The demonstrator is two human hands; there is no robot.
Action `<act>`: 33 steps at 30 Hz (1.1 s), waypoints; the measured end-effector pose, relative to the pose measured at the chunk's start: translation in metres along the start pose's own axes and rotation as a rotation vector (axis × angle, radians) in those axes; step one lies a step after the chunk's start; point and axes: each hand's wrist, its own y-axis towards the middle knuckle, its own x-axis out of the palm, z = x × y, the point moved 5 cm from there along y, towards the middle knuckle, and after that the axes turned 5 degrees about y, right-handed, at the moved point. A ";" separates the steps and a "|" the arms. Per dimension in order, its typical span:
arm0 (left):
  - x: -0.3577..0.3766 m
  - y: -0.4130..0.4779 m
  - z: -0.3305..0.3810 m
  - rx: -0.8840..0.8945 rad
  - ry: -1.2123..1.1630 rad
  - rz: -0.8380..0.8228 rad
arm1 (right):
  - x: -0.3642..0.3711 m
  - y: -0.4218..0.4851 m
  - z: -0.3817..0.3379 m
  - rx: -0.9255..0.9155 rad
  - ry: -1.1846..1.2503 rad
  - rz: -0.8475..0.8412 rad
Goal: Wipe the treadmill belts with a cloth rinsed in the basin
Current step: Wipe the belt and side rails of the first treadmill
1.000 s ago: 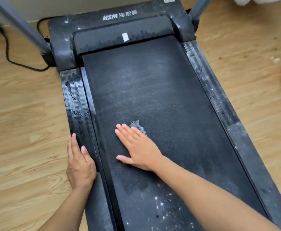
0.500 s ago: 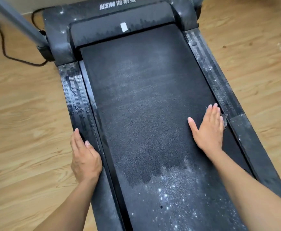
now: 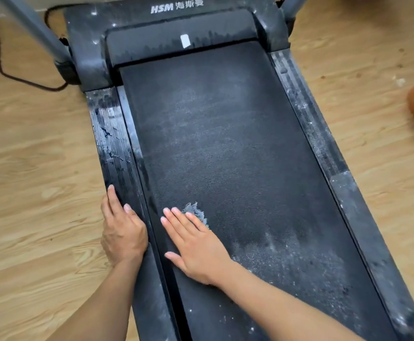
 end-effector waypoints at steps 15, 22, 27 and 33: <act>0.003 0.001 -0.003 0.021 0.023 0.035 | -0.053 -0.164 0.264 0.737 0.127 0.114; 0.000 -0.001 0.000 0.036 0.036 0.024 | -0.026 -0.092 0.125 0.751 0.129 0.147; 0.000 -0.001 0.000 0.024 0.037 0.025 | 0.001 -0.013 -0.010 0.394 0.151 0.087; 0.001 -0.002 -0.001 0.030 0.024 0.027 | 0.018 -0.030 -0.027 -0.049 0.027 0.001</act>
